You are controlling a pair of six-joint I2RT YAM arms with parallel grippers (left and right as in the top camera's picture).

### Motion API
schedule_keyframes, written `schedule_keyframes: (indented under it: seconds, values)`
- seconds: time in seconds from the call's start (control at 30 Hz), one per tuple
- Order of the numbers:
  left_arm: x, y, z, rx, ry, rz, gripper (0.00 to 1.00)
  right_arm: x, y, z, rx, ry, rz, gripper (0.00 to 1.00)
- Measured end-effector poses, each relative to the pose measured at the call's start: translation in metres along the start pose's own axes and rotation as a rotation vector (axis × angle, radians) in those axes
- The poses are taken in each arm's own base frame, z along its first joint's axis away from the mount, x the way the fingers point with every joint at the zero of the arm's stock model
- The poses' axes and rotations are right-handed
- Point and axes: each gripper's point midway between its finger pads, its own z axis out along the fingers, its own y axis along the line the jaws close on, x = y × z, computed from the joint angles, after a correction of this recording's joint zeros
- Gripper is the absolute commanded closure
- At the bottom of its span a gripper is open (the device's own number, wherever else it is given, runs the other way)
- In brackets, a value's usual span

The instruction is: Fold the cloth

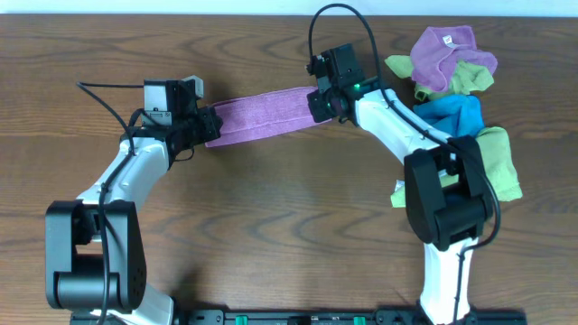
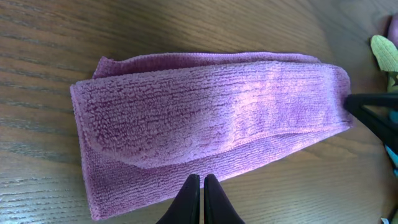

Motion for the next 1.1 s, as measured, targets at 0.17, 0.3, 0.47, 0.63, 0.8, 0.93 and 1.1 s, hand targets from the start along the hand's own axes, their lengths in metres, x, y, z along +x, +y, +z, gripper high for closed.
schedule_keyframes:
  seconds: [0.17,0.3,0.47,0.63,0.8,0.93,1.1]
  values:
    - [0.001,0.0,0.0,0.002,0.003,-0.001,0.94,-0.003,-0.006,0.001,0.037,-0.015,-0.004,0.99]
    - [0.001,0.0,0.0,0.002,0.003,-0.001,0.94,0.005,-0.008,0.011,0.042,0.011,-0.003,0.99]
    - [0.001,0.0,0.0,0.002,0.003,-0.001,0.94,0.018,-0.007,0.023,0.041,0.05,-0.004,0.99]
    - [0.001,0.0,0.0,0.002,0.003,-0.001,0.94,0.027,-0.006,0.022,0.04,0.091,-0.005,0.99]
    - [0.0,0.002,0.0,-0.013,-0.002,-0.001,0.94,0.046,-0.006,0.014,0.042,0.188,0.008,0.99]
    - [-0.002,0.007,0.0,-0.041,-0.012,-0.001,0.94,0.065,0.0,0.004,0.038,0.277,0.035,0.99]
    - [-0.003,0.01,0.0,-0.055,-0.017,0.002,0.94,0.074,0.014,0.0,0.037,0.316,0.023,0.99]
